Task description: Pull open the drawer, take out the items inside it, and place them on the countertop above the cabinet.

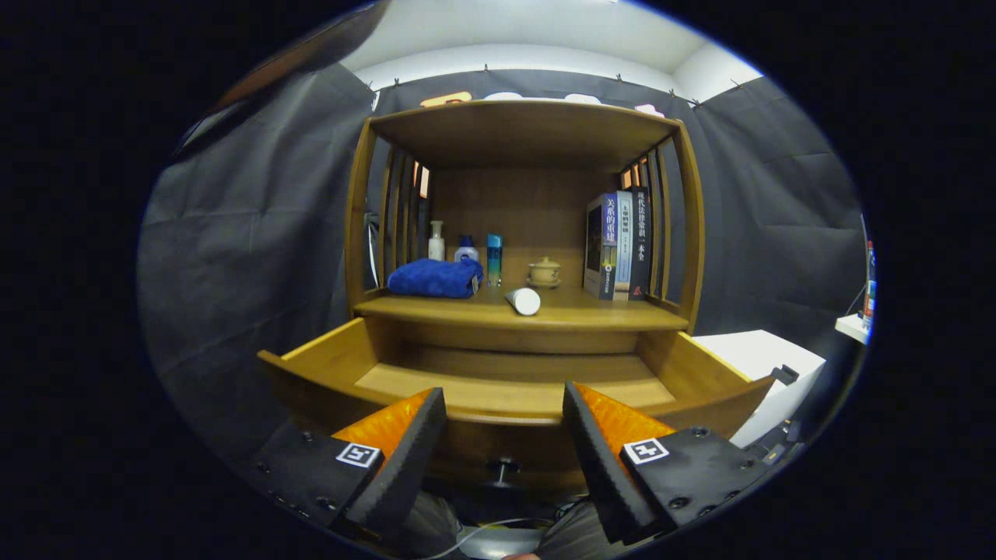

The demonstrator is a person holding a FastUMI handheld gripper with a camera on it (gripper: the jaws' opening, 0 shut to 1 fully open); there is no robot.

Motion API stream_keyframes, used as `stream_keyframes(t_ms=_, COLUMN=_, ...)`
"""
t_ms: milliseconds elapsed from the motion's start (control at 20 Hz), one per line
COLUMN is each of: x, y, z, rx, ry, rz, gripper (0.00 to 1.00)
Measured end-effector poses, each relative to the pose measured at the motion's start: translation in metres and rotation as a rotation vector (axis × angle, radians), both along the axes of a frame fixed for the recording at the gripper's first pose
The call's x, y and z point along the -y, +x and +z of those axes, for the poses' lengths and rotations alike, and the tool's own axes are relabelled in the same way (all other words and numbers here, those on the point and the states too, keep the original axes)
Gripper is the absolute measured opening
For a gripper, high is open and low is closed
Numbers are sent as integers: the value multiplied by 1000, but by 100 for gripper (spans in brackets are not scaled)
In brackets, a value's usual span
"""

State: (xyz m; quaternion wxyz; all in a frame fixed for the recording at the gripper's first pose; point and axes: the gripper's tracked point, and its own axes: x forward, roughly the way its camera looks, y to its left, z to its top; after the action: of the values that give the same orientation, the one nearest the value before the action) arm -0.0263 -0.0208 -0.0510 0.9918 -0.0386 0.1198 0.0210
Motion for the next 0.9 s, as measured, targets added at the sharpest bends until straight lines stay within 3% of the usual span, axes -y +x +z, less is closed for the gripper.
stream_keyframes(t_ms=250, x=5, y=-2, z=-39, rx=-62, ry=-5, rz=-31, gripper=98)
stream_keyframes(t_ms=700, x=12, y=17, z=-35, rx=-1, ry=-41, rz=-69, gripper=98)
stream_keyframes(t_ms=900, x=11, y=48, z=-32, rx=18, ry=-37, rz=-67, gripper=99)
